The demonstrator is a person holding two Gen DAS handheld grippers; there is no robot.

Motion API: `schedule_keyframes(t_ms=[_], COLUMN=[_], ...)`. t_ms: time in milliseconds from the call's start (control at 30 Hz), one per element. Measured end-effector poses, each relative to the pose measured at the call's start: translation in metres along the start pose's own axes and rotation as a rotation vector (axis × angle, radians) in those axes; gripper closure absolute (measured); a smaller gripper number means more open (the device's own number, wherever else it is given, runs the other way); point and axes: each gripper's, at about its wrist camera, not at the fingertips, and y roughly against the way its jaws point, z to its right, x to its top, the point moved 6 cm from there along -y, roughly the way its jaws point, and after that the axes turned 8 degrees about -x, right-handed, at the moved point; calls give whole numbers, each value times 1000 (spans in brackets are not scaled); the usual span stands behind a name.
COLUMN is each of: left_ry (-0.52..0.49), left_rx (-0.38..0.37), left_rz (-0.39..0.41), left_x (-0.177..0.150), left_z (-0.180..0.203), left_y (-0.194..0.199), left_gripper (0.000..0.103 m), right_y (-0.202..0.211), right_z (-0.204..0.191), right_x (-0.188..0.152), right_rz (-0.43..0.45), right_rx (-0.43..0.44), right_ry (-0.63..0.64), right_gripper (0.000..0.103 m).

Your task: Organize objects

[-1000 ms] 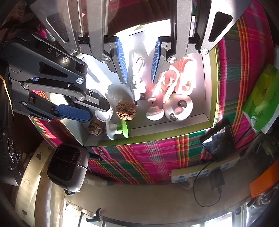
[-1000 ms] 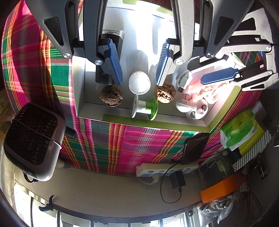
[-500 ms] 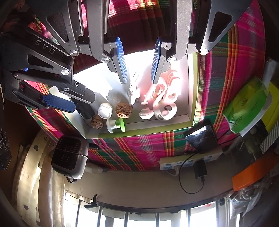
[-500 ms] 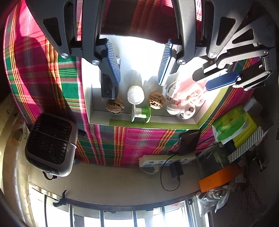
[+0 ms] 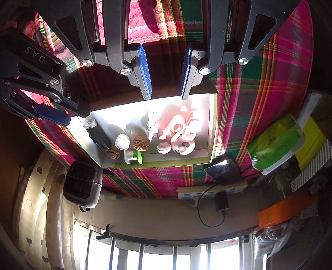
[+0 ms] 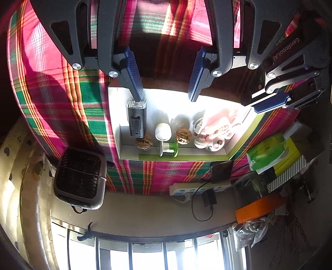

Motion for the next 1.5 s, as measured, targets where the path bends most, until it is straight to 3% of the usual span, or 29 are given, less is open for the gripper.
schedule_keyframes(t_ms=[700,933,1067,1500], left_ry=[41,25,25,26], left_rx=[39,68,75,75], left_rz=[-68,-45,-46,-46], left_x=[-58,-60,-60,-60], left_z=[3,6,6,7], left_y=[-2,-1,-1,-1], left_gripper=[76,76,75,75], right_y=[1,0,2,6], right_z=[6,10,12,13], right_x=[-59,-66,-70,-74], right_rz=[-77,-101,-108,-111], right_rx=[-104,-120,-137,-139], right_ry=[14,-8,-15,-26], right_gripper=[53,53,42,37])
